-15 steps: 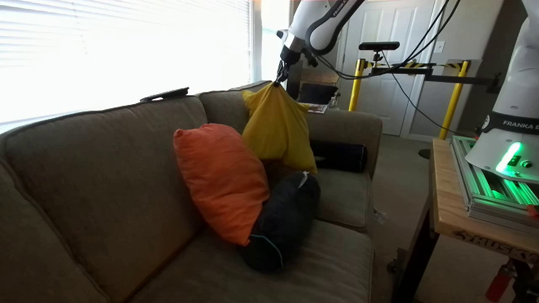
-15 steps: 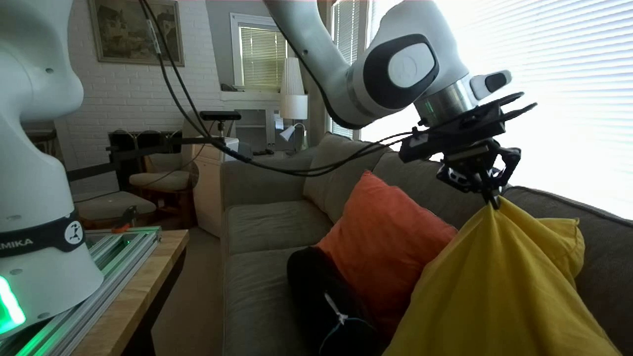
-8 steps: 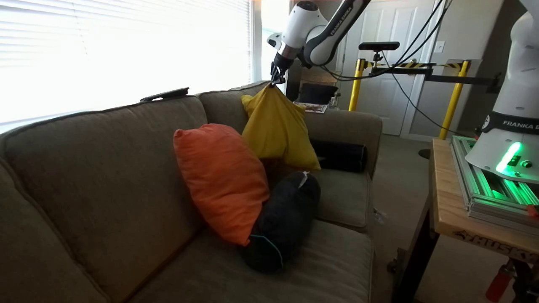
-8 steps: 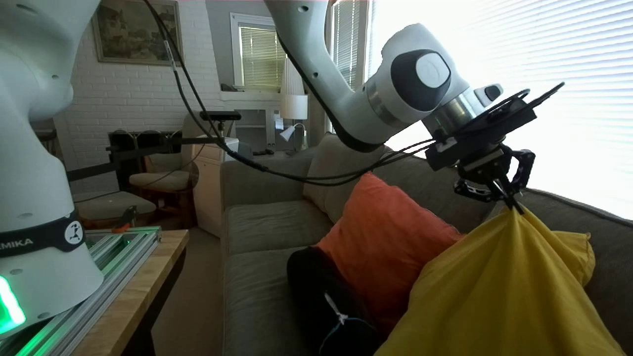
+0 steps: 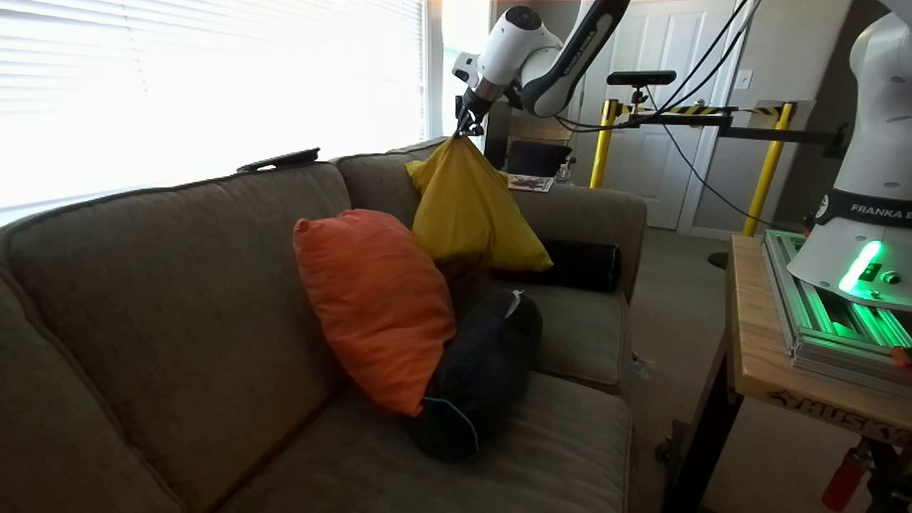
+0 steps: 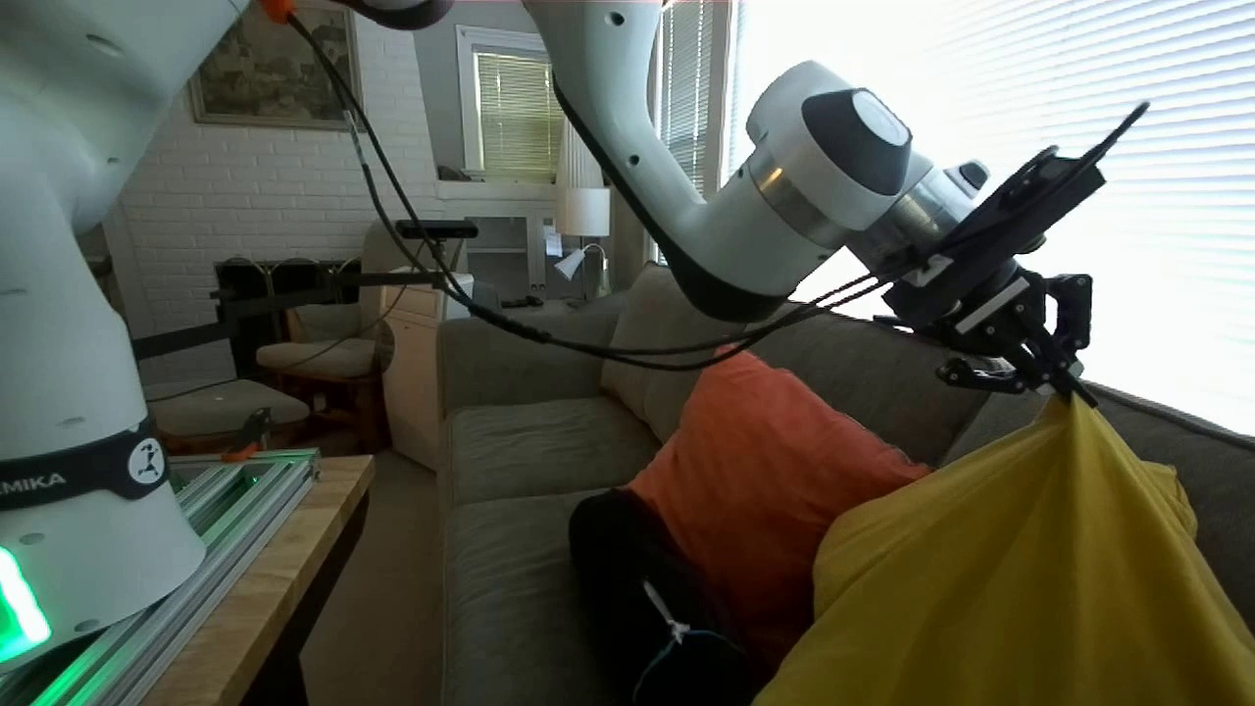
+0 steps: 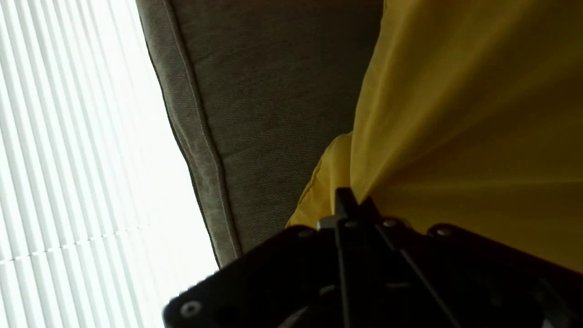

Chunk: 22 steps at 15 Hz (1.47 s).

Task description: Move the yellow pillow to the right, then the orange pillow to the left

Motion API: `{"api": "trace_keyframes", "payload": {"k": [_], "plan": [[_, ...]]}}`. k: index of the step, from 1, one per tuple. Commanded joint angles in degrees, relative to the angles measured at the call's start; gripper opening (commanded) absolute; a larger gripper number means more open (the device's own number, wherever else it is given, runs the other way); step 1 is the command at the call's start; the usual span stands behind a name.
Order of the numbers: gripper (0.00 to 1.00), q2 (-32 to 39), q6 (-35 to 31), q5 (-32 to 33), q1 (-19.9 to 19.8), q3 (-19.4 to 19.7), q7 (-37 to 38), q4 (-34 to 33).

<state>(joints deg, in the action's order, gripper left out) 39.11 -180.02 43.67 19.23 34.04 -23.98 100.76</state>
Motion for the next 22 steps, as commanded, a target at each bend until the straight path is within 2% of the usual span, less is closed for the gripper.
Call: {"api": "trace_keyframes", "payload": {"k": [1, 2, 6, 8, 10, 11, 13, 16, 19, 21, 22], "plan": [[0.0, 9.3, -6.0, -1.6, 6.7, 10.5, 9.8, -5.2], [0.0, 12.1, -6.0, -4.8, 7.8, 11.9, 13.9, -6.0], [0.0, 17.6, -2.6, -12.9, 9.2, 11.4, 23.9, -7.8], [0.0, 21.0, -2.1, -15.3, 9.9, 11.5, 27.0, -9.3], [0.0, 23.7, -1.6, -20.3, 11.0, 12.0, 26.5, -10.2], [0.26, 24.7, -1.1, -22.0, 11.3, 12.1, 26.6, -10.6], [0.32, 26.1, 0.1, -24.8, 11.9, 12.3, 26.8, -11.5], [0.54, 24.4, 1.9, -26.4, 12.2, 10.8, 26.4, -10.3], [0.74, 17.0, 4.6, -25.3, 11.4, 5.5, 24.0, -5.5], [0.89, 9.2, 8.5, -24.2, 8.9, -1.0, 21.2, -1.2], [0.95, 6.7, 9.6, -26.3, 7.9, -3.3, 17.9, 0.4]]}}
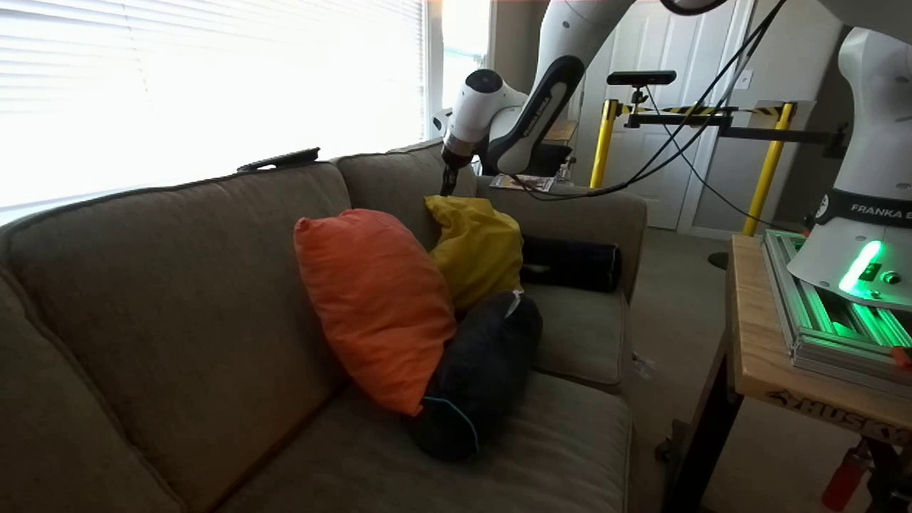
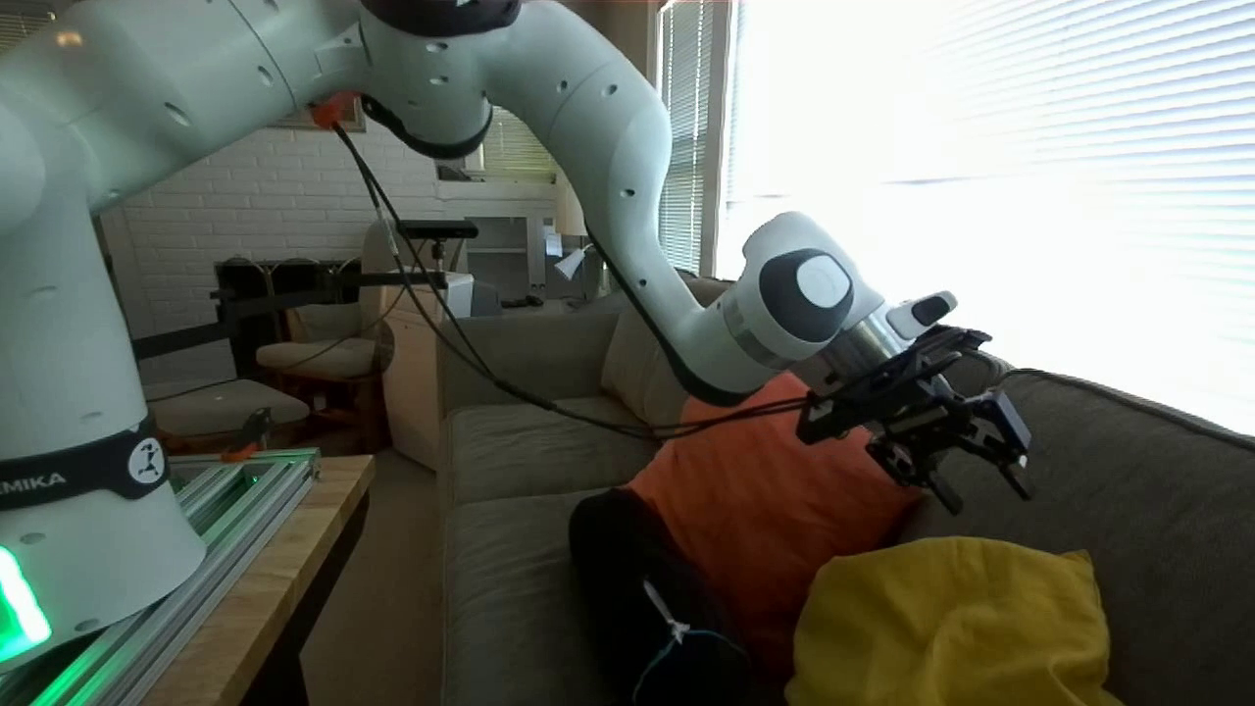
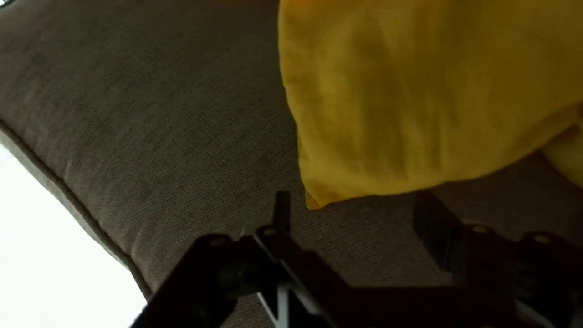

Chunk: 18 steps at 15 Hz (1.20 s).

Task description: Move the yellow pillow to the right, then the orange pillow to the left

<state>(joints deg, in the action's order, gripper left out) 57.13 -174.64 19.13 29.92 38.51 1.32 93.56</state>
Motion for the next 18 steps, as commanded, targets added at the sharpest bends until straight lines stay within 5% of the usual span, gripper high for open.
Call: {"api": "trace_keyframes", "payload": {"k": [1, 4, 10, 17, 18], "plan": [[1.0, -14.3, 6.0, -2.5, -4.5, -10.4, -9.2, 8.8], [1.0, -23.5, 12.6, -0.8, -13.8, -21.2, -12.9, 11.7], [1.0, -31.8, 27.1, -11.8, -32.4, -39.8, -22.0, 14.7], [1.0, -34.3, 43.1, -25.8, -37.0, -42.9, -18.5, 15.4], [1.0, -31.8, 41.2, -22.4, -35.8, -41.8, -20.3, 12.9]]}}
